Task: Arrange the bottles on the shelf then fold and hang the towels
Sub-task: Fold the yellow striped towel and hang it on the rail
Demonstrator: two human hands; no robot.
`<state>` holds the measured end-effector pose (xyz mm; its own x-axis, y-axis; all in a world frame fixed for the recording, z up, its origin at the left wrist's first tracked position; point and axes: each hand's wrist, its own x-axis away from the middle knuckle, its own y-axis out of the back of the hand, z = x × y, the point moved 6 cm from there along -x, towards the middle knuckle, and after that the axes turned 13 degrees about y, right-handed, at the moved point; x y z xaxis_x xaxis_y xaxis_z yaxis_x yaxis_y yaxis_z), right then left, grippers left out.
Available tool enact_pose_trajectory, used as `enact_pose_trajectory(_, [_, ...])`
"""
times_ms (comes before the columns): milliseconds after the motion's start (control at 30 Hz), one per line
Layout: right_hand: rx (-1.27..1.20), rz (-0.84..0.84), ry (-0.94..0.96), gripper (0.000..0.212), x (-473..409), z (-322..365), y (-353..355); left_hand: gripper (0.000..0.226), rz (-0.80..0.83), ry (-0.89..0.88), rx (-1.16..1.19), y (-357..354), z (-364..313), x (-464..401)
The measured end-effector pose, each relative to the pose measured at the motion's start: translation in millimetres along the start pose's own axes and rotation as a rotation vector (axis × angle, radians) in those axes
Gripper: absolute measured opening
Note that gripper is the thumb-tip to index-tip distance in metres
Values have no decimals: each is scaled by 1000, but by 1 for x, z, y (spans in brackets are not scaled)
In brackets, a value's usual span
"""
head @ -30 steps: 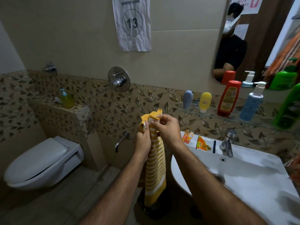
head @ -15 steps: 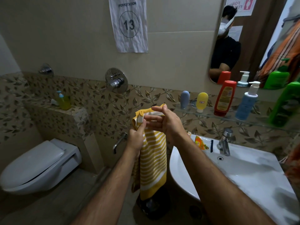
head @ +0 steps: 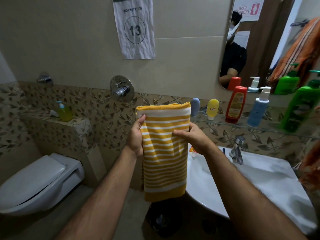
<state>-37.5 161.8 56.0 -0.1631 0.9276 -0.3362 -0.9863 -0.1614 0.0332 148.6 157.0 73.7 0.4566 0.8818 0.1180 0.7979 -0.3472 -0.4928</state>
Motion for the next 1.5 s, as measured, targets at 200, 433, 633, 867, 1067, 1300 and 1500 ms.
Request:
enact_pose_trajectory(200, [-31, -2, 94, 56, -7, 40, -9, 61, -5, -29, -20, 18, -27, 5])
enact_pose_trajectory(433, [-2, -133, 214, 31, -7, 77, -29, 69, 139, -87, -74, 22, -35, 6])
enact_pose_trajectory(633, [15, -254, 229, 30, -4, 94, -22, 80, 198, 23, -207, 27, 1, -4])
enact_pose_trajectory(867, [-21, -331, 220, 42, 2, 112, -2, 77, -11, 11, -292, 10, -9, -18])
enact_pose_trajectory(1067, [-234, -201, 243, 52, 19, 121, 24, 44, 22, -175, -232, -34, -38, -26])
enact_pose_trajectory(1300, [-34, -367, 154, 54, 33, 110, 66, 49, 104, -96, -262, -76, -32, -47])
enact_pose_trajectory(1500, [39, -451, 239, 49, 35, 142, 107, 65, 197, -103, -266, -120, -33, -69])
